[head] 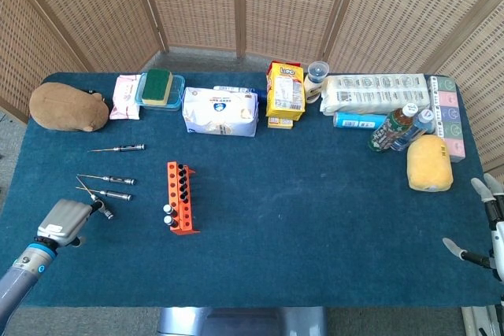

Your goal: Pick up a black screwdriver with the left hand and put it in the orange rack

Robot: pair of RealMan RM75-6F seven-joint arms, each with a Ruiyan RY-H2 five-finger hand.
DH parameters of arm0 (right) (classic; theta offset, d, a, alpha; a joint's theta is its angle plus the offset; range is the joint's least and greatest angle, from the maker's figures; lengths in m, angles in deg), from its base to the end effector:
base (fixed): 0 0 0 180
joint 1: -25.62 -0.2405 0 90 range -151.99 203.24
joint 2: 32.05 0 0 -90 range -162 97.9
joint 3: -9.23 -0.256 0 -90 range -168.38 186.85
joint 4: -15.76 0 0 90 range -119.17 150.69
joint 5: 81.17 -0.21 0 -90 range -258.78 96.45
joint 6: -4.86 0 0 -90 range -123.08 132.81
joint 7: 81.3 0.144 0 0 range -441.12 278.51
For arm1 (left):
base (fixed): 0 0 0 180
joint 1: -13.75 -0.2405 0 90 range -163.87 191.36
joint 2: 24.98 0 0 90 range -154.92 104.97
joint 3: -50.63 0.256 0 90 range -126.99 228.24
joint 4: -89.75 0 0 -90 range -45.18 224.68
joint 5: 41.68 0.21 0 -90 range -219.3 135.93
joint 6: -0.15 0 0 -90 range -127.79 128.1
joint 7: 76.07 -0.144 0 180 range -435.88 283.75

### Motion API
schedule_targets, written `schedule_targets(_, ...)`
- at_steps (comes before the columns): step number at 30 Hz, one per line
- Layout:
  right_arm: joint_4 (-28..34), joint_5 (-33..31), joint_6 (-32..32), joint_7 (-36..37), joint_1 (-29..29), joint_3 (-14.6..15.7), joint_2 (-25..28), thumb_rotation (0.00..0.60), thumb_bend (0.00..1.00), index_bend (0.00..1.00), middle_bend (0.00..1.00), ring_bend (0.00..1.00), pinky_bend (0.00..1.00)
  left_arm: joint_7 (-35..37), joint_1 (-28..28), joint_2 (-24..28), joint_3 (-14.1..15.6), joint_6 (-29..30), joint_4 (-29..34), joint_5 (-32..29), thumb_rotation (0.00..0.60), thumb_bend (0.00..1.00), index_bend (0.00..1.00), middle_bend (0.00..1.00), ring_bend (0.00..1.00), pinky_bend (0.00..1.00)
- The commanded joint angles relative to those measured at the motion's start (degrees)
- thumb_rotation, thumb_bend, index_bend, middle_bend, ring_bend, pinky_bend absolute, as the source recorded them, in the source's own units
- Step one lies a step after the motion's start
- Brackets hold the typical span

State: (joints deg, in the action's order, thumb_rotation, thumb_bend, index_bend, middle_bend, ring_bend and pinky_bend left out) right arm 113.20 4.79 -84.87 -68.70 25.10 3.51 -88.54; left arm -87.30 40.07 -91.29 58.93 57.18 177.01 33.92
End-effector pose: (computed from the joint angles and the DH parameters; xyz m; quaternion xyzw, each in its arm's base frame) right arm -0.3052 -0.1667 0.2099 0.5227 -0.4147 0.4621 0.5842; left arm -0.3213 0.2420 0.0858 -0.7733 -0.3878 -0.1704 0.4718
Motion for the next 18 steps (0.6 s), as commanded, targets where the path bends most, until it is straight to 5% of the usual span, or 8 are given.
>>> schedule_targets(1, -0.02, 0.04, 0.06, -0.05, -0.05, 0.01, -0.03, 0.6, 0.0, 0.04, 0.0, 0.0, 0.0, 1.8, -0.8, -1.53, -0.62, 1.35, -2.69, 2.12, 0.6, 0.25, 0.33, 0.9, 0.78, 0.86)
schedule_targets(18, -0.02, -0.01, 0.16, 0.48, -0.06, 0.04, 0.09, 0.6, 0.0, 0.04, 0.0, 0.0, 0.0, 2.82, -0.83, -6.82, -2.02, 1.98, -9.01, 7.4, 0.6, 0.37, 0.33, 0.9, 0.78, 0.86)
